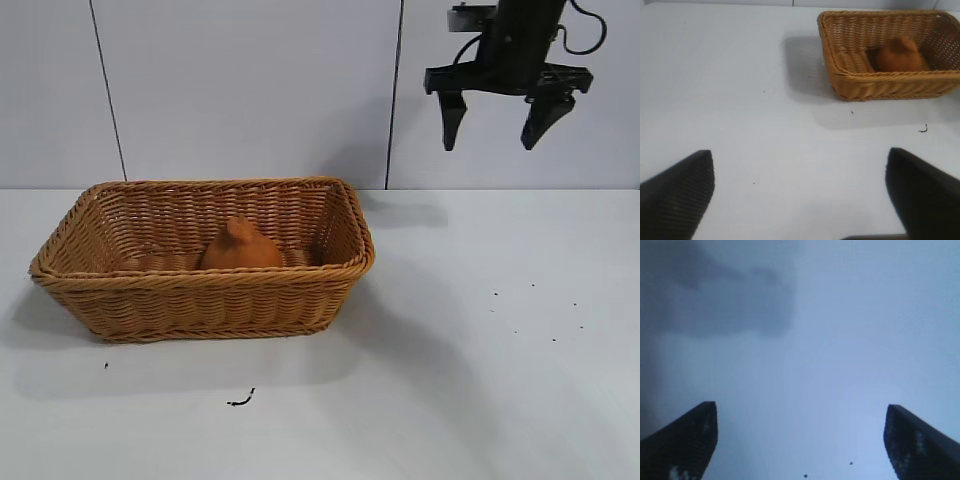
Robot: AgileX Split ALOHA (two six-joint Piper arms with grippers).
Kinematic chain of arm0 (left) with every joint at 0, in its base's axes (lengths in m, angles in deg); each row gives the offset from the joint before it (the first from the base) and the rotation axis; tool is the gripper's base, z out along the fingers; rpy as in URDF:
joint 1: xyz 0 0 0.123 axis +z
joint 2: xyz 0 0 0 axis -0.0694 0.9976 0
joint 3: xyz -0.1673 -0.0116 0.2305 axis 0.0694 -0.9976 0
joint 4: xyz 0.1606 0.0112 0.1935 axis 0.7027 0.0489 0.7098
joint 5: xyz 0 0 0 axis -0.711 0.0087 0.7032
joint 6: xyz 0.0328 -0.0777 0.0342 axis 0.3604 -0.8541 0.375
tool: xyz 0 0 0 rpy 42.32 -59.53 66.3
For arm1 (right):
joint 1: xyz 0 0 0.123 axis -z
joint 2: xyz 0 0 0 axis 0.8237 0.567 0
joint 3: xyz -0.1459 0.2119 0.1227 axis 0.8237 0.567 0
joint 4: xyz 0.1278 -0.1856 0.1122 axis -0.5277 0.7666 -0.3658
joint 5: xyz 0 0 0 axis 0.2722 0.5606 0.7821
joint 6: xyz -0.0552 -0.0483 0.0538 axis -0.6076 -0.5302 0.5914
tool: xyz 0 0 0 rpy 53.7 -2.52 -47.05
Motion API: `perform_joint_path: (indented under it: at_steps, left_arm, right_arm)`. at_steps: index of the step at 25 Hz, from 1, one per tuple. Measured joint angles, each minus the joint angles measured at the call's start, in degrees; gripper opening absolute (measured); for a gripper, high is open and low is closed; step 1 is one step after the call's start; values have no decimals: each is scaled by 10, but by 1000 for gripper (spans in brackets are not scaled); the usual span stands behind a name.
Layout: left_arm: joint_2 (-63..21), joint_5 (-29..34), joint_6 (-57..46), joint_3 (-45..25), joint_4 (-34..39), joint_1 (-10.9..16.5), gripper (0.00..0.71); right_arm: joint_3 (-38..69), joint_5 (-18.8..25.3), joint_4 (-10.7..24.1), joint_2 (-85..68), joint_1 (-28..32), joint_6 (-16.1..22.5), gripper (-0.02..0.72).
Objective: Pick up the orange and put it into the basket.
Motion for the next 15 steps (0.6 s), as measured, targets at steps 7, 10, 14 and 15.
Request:
perform_joint_path:
  at_steps: [7, 10, 14, 15]
  left_arm:
    - [0, 0, 0, 0, 0, 0, 666]
    - [0, 0, 0, 0, 0, 0, 666]
    - [0, 0, 0, 0, 0, 0, 666]
    - [0, 0, 0, 0, 0, 0, 666]
  right_arm:
    - [180, 0, 17, -133, 7, -1, 623]
    - [286, 0, 17, -215, 7, -1, 623]
    - [424, 0, 17, -341, 7, -7, 623]
    - [453, 0, 17, -369, 7, -10, 623]
